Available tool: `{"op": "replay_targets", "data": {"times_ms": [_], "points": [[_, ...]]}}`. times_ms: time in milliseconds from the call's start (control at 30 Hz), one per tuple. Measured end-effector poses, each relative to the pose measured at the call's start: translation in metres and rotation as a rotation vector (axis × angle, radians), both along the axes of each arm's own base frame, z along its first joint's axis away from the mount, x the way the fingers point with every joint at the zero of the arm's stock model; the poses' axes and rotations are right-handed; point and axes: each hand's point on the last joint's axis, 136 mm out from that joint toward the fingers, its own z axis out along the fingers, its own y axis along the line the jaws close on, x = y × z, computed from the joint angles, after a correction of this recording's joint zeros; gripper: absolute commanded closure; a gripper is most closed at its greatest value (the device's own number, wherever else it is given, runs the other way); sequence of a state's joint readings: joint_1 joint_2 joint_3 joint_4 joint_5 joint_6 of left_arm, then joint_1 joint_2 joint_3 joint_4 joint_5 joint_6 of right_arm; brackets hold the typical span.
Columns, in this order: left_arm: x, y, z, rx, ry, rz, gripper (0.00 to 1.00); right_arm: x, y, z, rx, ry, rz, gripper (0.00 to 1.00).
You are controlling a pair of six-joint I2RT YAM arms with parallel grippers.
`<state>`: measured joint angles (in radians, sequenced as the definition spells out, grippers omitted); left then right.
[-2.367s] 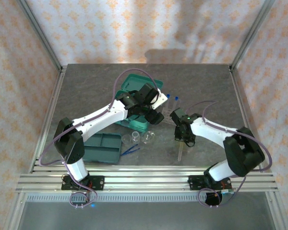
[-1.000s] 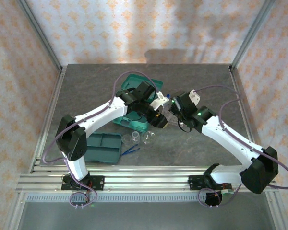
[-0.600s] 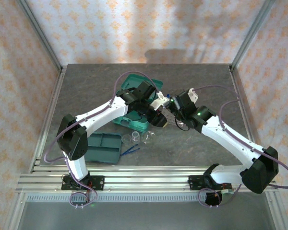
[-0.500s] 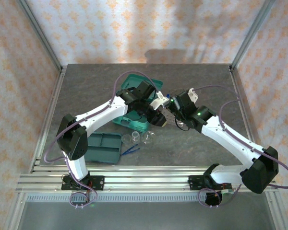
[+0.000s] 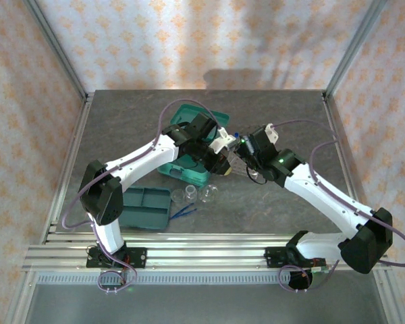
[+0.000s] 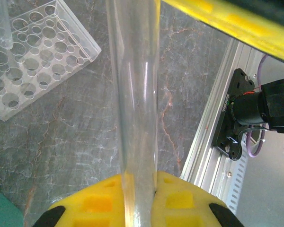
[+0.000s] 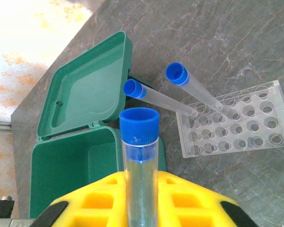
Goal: Organize the chemistry lab equipment
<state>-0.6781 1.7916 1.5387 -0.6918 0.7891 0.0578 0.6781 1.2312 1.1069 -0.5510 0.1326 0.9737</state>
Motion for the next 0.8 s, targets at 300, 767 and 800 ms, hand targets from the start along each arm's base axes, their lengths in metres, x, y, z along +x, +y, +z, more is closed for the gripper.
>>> {"op": "replay_targets", "data": {"times_ms": [300, 767, 800], "points": [[0.013, 0.012, -0.002, 0.016, -0.039, 0.009, 0.98, -0.004, -0.004, 0.017, 0.008, 0.018, 0.046, 0.64], [0.009, 0.03, -0.004, 0.085, -0.136, -0.075, 0.98, 0.004, -0.013, 0.029, 0.139, 0.121, 0.222, 0.58], [0.008, 0.031, -0.002, 0.085, -0.145, -0.081, 0.98, 0.003, -0.009, 0.027, 0.152, 0.132, 0.243, 0.58]]}}
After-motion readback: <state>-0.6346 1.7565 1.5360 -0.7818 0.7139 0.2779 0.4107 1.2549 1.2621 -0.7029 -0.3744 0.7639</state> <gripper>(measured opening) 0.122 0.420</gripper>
